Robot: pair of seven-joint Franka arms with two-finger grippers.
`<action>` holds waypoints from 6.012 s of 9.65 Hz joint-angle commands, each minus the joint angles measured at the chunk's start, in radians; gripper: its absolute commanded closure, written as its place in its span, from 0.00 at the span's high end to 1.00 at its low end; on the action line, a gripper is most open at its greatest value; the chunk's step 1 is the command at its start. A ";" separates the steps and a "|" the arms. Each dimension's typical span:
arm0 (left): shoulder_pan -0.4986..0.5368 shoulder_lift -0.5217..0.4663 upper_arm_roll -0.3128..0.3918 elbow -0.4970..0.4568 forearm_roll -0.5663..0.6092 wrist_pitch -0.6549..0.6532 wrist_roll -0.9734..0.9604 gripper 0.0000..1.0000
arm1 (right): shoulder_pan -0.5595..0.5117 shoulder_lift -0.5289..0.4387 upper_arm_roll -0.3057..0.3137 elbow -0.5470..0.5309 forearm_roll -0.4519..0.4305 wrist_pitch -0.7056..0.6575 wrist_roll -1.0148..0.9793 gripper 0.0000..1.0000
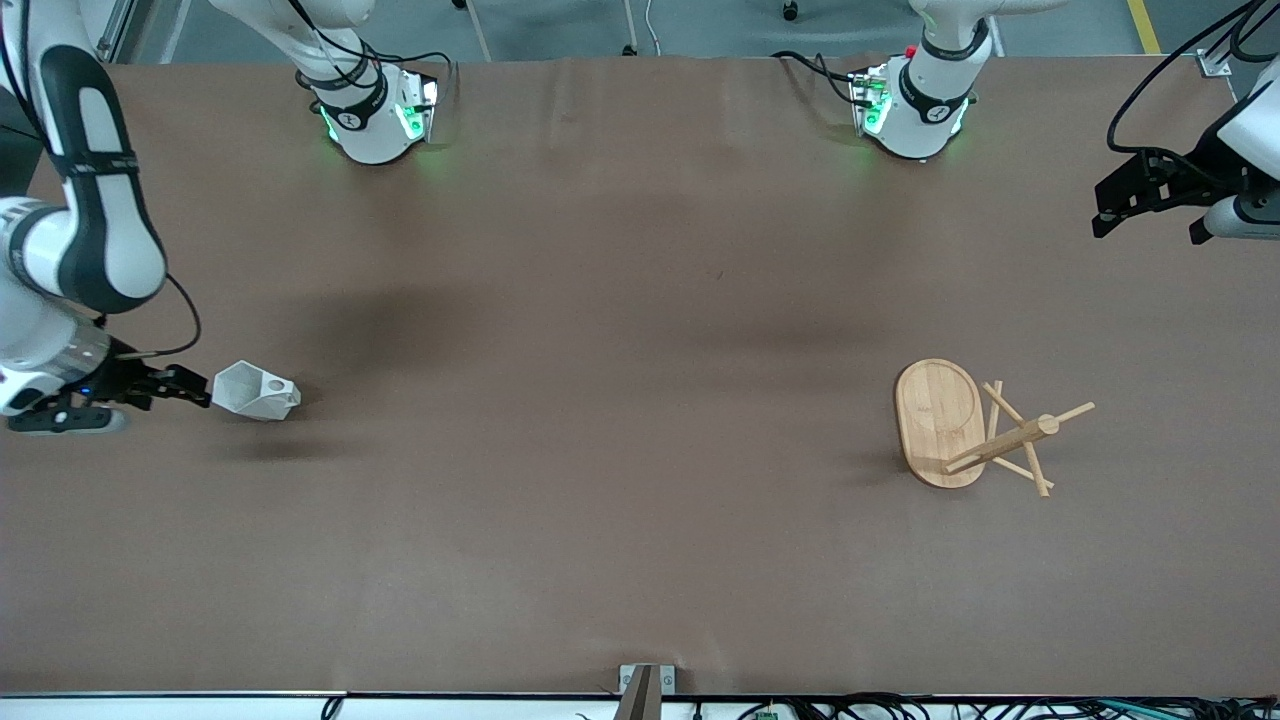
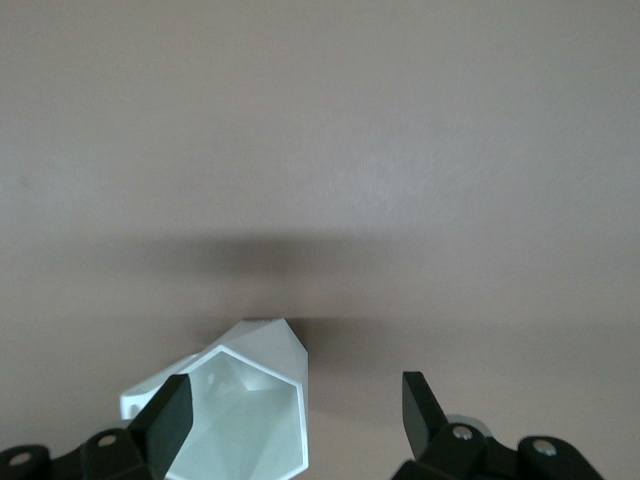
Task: Hang cup on rack
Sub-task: 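Reach the right gripper down to the white cup and close on it, then lift the white cup with the right gripper toward the table middle, then raise the cup with the right gripper while the left gripper reaches it, then close the left gripper on the cup rim and open the right gripper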
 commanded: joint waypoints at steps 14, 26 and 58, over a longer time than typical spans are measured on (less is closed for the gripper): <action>0.015 0.026 -0.002 0.004 -0.016 -0.019 0.028 1.00 | -0.025 0.014 0.016 -0.009 0.155 -0.045 -0.167 0.00; -0.017 0.058 -0.020 0.001 -0.152 -0.017 0.026 1.00 | 0.350 -0.115 0.091 0.244 0.702 -0.382 0.210 0.00; -0.128 0.065 -0.546 -0.361 -0.372 0.704 0.600 0.67 | 0.716 -0.079 0.090 0.260 1.157 -0.445 0.223 0.01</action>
